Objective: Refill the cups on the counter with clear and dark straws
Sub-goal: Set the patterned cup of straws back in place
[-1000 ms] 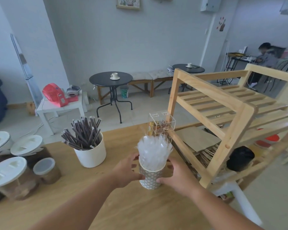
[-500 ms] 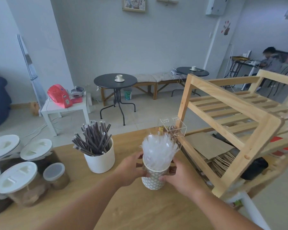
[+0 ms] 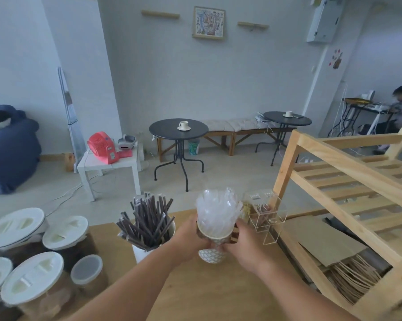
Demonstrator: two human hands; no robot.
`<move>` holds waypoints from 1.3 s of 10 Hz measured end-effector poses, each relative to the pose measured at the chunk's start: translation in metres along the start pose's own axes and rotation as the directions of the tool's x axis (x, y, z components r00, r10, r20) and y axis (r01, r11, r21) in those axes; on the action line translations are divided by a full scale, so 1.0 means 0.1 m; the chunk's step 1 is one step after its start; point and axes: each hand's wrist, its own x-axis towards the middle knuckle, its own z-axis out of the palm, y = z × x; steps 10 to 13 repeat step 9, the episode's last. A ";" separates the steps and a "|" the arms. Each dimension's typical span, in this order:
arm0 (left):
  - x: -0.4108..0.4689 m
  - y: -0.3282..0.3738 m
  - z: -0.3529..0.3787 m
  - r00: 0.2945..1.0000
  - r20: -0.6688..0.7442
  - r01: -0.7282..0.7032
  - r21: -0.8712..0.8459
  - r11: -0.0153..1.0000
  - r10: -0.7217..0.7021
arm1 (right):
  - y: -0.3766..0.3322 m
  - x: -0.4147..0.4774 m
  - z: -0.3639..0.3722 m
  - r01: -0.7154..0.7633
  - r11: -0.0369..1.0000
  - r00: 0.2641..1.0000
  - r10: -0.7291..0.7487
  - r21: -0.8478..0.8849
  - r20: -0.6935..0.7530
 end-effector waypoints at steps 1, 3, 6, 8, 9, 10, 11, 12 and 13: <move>0.17 -0.15 0.04 0.999 -0.041 0.008 0.009 1.000 -0.008 | 0.15 0.23 0.06 0.005 1.000 0.999 -0.005 0.001 0.040; 0.41 -0.29 0.07 0.999 -0.041 0.036 0.029 0.999 -0.034 | 0.25 0.50 0.10 0.033 0.999 0.996 -0.032 -0.011 0.080; 0.50 -0.46 0.05 0.986 -0.072 0.146 -0.034 0.989 -0.148 | 0.26 0.62 0.06 0.048 0.999 0.991 -0.046 -0.017 0.126; 0.46 -0.41 0.10 0.967 -0.121 0.225 -0.001 0.974 -0.224 | 0.22 0.54 0.03 0.069 0.995 0.985 -0.058 -0.065 0.161; 0.36 -0.37 0.11 0.968 -0.110 0.236 0.105 0.966 -0.224 | 0.17 0.50 -0.09 0.034 0.977 0.987 0.001 -0.211 0.162; 0.36 -0.37 0.11 0.968 -0.110 0.236 0.105 0.966 -0.224 | 0.17 0.50 -0.09 0.034 0.977 0.987 0.001 -0.211 0.162; 0.36 -0.37 0.11 0.968 -0.110 0.236 0.105 0.966 -0.224 | 0.17 0.50 -0.09 0.034 0.977 0.987 0.001 -0.211 0.162; 0.36 -0.37 0.11 0.968 -0.110 0.236 0.105 0.966 -0.224 | 0.17 0.50 -0.09 0.034 0.977 0.987 0.001 -0.211 0.162; 0.36 -0.37 0.11 0.968 -0.110 0.236 0.105 0.966 -0.224 | 0.17 0.50 -0.09 0.034 0.977 0.987 0.001 -0.211 0.162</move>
